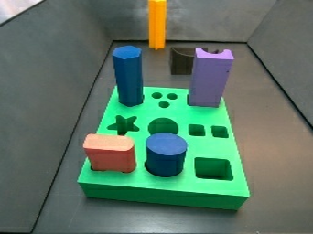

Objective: Pick up the star object. Move up. Move to above the board. Insert the star object.
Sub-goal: Pick up the star object.

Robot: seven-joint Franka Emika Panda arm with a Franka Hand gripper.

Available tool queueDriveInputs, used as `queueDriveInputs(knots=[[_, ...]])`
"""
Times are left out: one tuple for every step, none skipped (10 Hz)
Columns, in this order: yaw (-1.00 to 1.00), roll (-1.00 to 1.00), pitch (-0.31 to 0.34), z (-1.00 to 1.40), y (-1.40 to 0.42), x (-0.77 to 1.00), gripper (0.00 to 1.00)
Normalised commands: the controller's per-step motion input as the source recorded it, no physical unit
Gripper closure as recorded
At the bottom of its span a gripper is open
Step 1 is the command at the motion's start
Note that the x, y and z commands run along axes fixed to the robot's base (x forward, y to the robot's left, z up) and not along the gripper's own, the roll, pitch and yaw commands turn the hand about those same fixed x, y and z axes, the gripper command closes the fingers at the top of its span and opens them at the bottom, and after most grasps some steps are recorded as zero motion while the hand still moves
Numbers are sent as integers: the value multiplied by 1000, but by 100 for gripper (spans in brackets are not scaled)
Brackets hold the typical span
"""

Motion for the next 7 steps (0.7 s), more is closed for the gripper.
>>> queueDriveInputs(knots=[[237,-49,-126,-360,746,109,0],[269,-64,-119,-366,669,209,0],[277,-73,-96,-323,603,289,0],[237,-103,-117,-351,506,243,0],[240,-100,-123,-314,140,129,0],[0,0,-17,-243,0,20,0],[0,70,-157,-946,-89,0,0]])
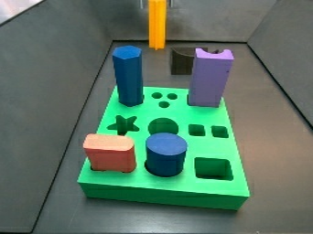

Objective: Pick up the star object. Move up. Move to above the board. Insert the star object.
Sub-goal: Pick up the star object.

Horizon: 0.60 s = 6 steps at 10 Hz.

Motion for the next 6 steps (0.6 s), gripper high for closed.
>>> queueDriveInputs(knots=[[0,-3,-26,-129,0,0,0],[0,0,0,0,0,0,0],[0,0,0,0,0,0,100],[0,0,0,0,0,0,100],[0,0,0,0,0,0,100],[0,0,0,0,0,0,100]])
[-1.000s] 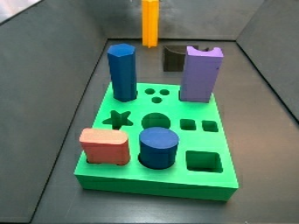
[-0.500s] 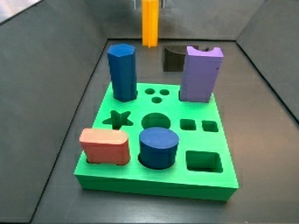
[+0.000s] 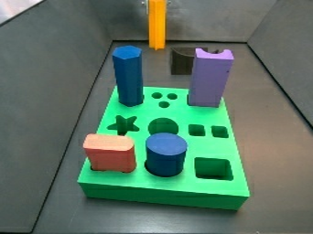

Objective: Pick up the star object. Move up. Move to above the board. Insert the star object.
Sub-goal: Pick up the star object, then move up, then move to above the board.

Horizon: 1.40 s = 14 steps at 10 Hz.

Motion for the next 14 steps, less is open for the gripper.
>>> queueDriveInputs(knots=[[0,0,0,0,0,0,100],[0,0,0,0,0,0,100],[0,0,0,0,0,0,100],[0,0,0,0,0,0,100],[0,0,0,0,0,0,100],[0,0,0,0,0,0,100],[0,0,0,0,0,0,100],[0,0,0,833,0,0,100],[12,4,-7,824,19,5,100],[12,-2,11,681,17,-3,100],[9,-10,27,463,14,1,100],[7,-16,43,288,13,6,100],[6,-20,53,169,13,9,100],[91,215,133,1000,-170,43,100]])
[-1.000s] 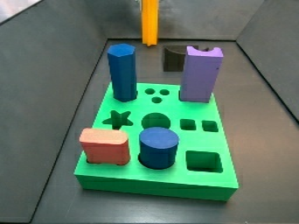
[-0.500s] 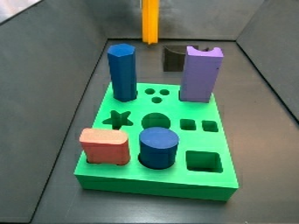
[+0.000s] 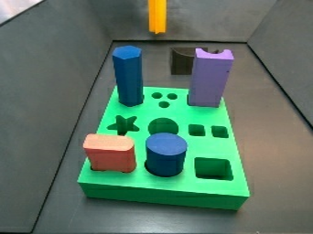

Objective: Pick up the star object. Move up. Move to above the board. Insert the star object.
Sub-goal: Move to above the board.

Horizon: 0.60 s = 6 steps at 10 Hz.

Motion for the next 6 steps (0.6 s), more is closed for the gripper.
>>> queueDriveInputs(knots=[[88,211,146,1000,-172,30,100],[79,207,141,1000,-152,27,100],[69,185,136,1000,-139,30,100],[50,123,130,1000,-117,38,100],[44,99,127,1000,-109,42,100],[37,82,123,995,-87,46,100]])
